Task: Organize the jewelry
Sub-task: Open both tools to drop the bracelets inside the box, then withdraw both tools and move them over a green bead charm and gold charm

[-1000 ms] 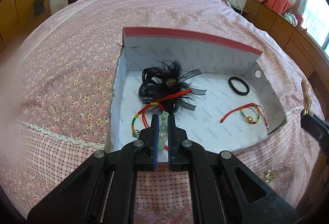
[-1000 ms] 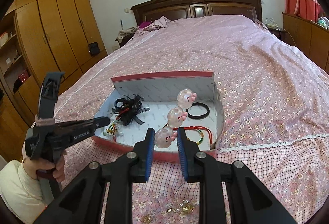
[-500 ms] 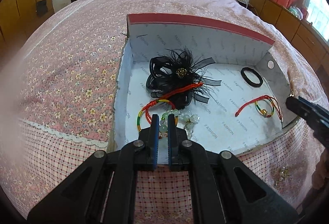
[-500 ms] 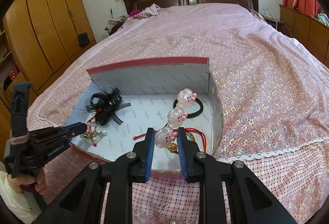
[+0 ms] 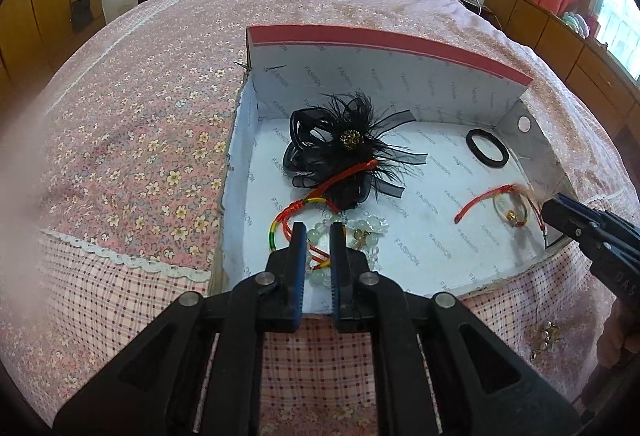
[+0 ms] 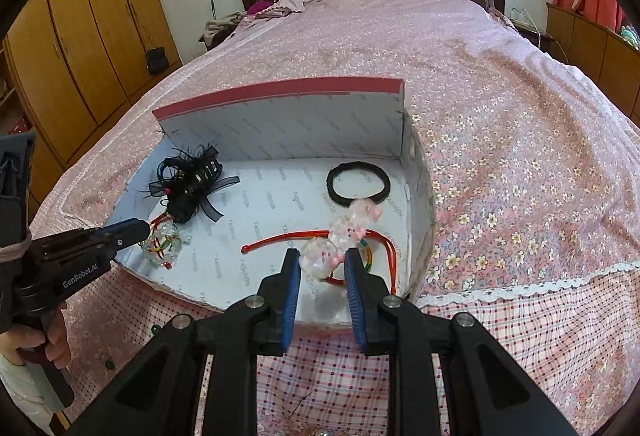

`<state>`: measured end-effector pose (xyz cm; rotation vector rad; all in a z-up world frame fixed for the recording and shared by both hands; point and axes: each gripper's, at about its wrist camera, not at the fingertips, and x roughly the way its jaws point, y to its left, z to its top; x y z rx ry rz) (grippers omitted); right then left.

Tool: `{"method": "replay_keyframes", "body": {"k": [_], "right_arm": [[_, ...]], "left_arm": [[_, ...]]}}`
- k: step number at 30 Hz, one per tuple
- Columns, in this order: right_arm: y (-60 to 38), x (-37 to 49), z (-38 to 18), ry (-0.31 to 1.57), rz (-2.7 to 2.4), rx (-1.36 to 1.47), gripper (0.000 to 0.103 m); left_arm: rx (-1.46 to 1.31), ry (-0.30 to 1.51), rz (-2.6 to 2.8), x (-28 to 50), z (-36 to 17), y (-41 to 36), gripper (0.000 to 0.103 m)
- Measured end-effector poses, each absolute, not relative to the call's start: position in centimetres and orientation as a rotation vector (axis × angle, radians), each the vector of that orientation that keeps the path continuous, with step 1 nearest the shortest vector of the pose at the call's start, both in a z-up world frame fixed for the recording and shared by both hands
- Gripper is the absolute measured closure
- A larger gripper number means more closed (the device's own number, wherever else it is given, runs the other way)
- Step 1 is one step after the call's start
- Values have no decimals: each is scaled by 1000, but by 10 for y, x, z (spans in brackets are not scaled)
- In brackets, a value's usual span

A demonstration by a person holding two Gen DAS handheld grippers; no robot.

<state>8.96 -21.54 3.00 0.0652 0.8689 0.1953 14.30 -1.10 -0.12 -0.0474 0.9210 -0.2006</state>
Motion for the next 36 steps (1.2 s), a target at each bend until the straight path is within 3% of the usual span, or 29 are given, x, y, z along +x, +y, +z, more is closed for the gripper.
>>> {"method": "replay_keyframes", "body": {"k": [3,6,21,36], "right_arm": [[-218,87,35,856,184,82,76],[-221,82,42,832,185,101,67],[-221,38,77,763,199,99,63],[-231,-3,64,801,178,91,62]], "left_arm": [[-49,918,-203,136,2,-8,87],[-53,913,-204,130,5,-6,85],[-80,894,-207,94,29,12,80],[-76,922,-224,69,31,2,77]]}}
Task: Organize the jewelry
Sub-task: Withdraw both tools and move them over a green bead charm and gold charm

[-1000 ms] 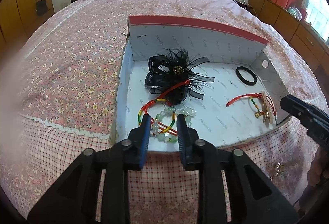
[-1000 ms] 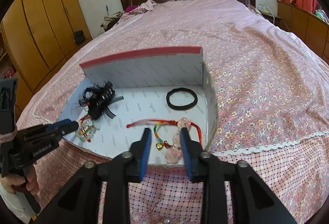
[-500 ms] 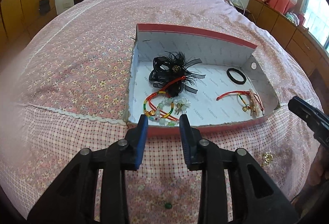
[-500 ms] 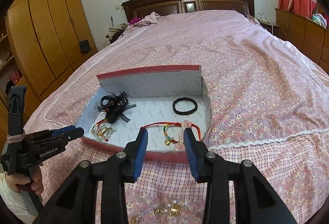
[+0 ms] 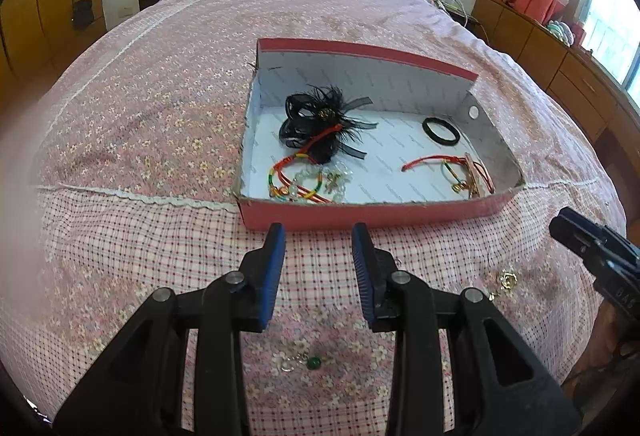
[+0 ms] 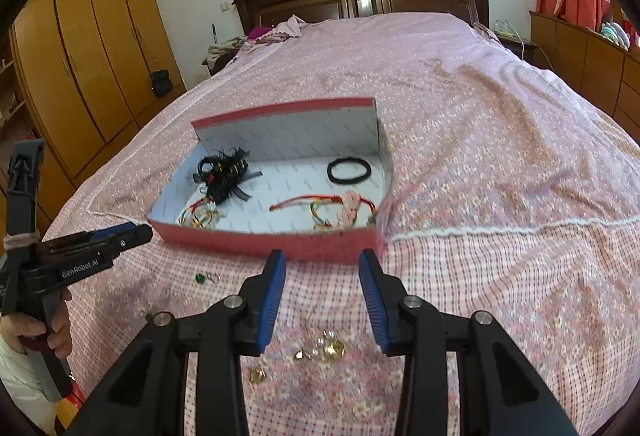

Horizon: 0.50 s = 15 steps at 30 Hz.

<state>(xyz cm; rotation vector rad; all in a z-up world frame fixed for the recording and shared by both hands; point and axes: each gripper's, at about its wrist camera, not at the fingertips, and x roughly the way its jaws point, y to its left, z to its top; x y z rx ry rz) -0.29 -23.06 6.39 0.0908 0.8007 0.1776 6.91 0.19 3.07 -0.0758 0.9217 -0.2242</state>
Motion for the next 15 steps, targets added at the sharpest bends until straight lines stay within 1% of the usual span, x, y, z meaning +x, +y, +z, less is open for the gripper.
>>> {"method": "replay_keyframes", "body": {"k": [15], "right_arm": [[-234,-26,26,862,148,48,62]], "left_arm": [[-63,946,-256,57,20,-13,77]]}}
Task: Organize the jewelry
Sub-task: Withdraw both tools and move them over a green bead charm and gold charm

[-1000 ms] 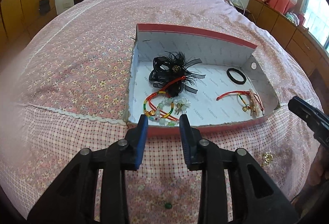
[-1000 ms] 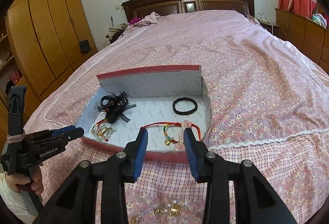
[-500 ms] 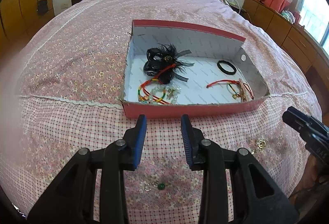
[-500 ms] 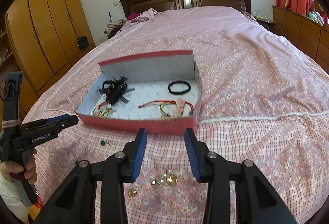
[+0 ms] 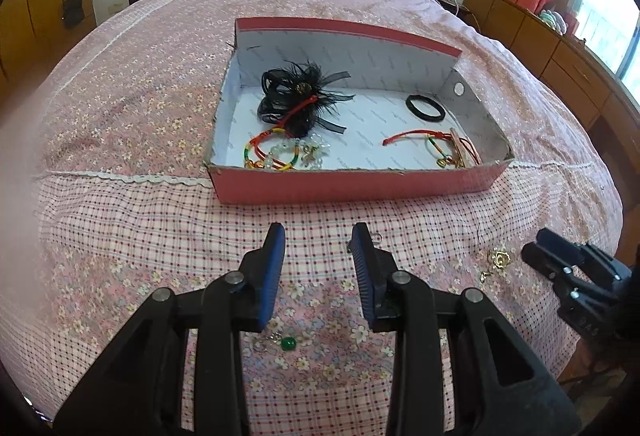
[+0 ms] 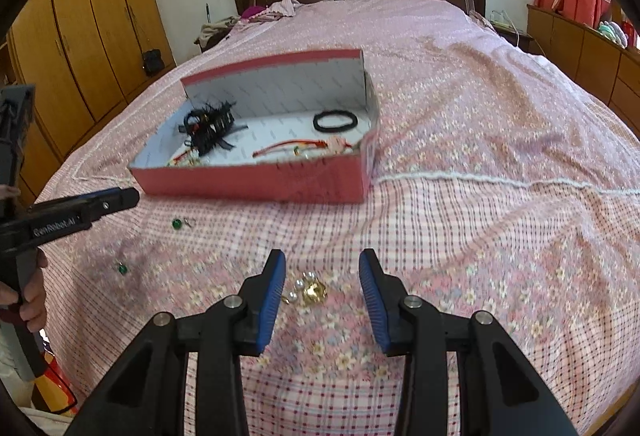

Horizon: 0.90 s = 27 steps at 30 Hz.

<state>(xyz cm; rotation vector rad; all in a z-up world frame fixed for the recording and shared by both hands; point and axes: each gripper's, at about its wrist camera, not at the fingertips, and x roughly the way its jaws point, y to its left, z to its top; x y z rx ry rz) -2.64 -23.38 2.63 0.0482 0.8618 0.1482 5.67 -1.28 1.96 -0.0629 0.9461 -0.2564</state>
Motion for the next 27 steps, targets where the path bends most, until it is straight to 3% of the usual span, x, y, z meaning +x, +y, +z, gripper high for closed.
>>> {"method": "replay_keyframes", "body": {"k": [23,27], "right_arm": [[-212,-20,-12,914,159,-33,62],[-208,-19,-15,911,171,-58,76]], "left_arm": [[-73,978,-253,54,4,-15,77],[-70,982,-252,55,2,-17,77]]}}
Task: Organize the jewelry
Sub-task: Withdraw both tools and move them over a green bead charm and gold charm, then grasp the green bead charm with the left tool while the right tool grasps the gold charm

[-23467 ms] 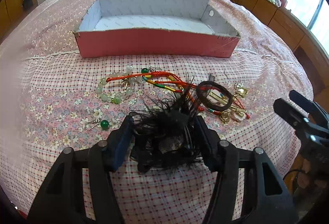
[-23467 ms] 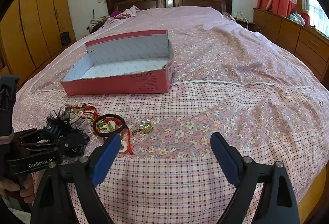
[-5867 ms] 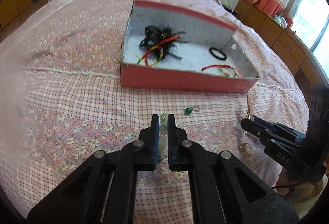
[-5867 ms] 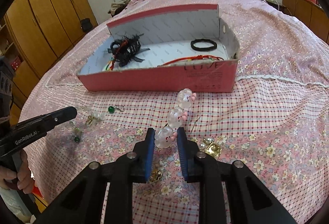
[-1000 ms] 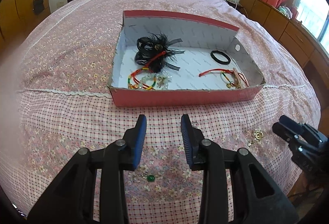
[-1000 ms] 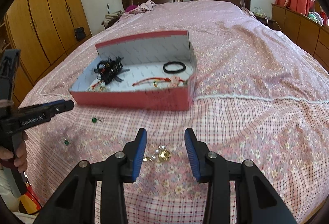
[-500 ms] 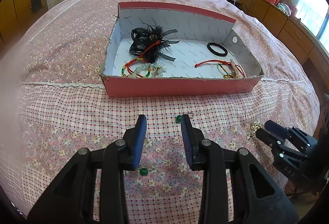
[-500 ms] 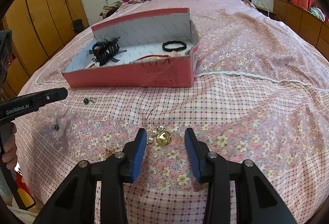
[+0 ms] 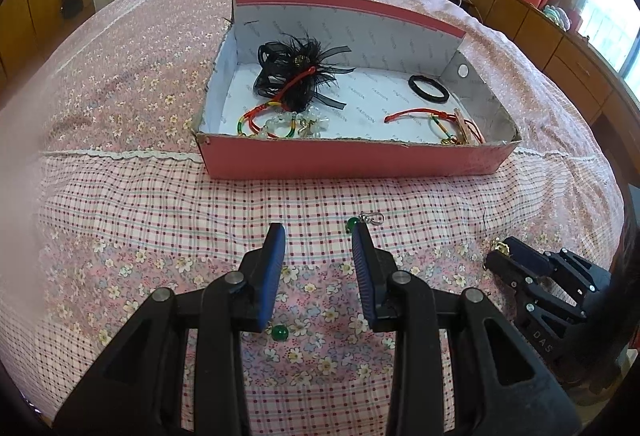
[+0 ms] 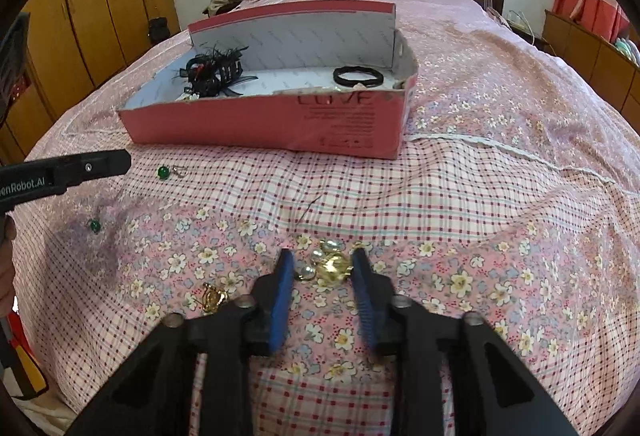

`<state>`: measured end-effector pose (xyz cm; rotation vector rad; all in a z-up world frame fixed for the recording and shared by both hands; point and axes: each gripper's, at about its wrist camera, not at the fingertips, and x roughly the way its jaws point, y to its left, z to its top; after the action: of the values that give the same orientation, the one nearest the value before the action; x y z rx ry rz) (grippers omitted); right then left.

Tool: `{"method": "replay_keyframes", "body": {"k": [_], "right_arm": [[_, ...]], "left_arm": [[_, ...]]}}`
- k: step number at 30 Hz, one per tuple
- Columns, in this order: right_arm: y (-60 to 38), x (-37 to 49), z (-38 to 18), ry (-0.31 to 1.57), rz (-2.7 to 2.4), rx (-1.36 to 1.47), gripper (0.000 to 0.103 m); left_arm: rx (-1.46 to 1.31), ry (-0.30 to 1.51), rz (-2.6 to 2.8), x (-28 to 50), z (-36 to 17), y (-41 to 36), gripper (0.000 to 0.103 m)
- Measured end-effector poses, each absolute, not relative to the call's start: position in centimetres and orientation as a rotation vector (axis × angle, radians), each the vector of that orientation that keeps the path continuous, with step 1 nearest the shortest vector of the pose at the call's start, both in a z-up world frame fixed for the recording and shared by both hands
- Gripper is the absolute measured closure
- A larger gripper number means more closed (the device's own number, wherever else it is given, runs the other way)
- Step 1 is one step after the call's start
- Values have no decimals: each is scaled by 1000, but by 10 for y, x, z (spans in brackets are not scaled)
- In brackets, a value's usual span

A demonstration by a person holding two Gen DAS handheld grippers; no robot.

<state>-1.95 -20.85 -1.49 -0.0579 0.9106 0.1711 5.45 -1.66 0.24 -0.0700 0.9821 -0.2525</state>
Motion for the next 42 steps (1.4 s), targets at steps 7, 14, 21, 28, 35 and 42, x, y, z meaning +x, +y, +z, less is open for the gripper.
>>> {"method": "replay_keyframes", "body": {"k": [7,14,21,28,35,42], "right_arm": [[-213,-23,-12,895,189,-35,87],[-223,-28,8,837,195,11,87],[-238,-30,33,769,175,43,87],[-247,-31,43,745,161,65,87],[-250,-30,40,748,160,81,87],[-253,-30,39,753,158,93,87]], "left_arm": [[-57,987,-254,57,-1,-22,77],[-48,989,-259,60,-5,-25,77],[-44,996,-277,64,-14,-29,77],[-15,1004,-298,68,-25,-39,77],[18,975,-300,73,-29,-45,77],[57,956,-326,74,-33,-53,94]]}}
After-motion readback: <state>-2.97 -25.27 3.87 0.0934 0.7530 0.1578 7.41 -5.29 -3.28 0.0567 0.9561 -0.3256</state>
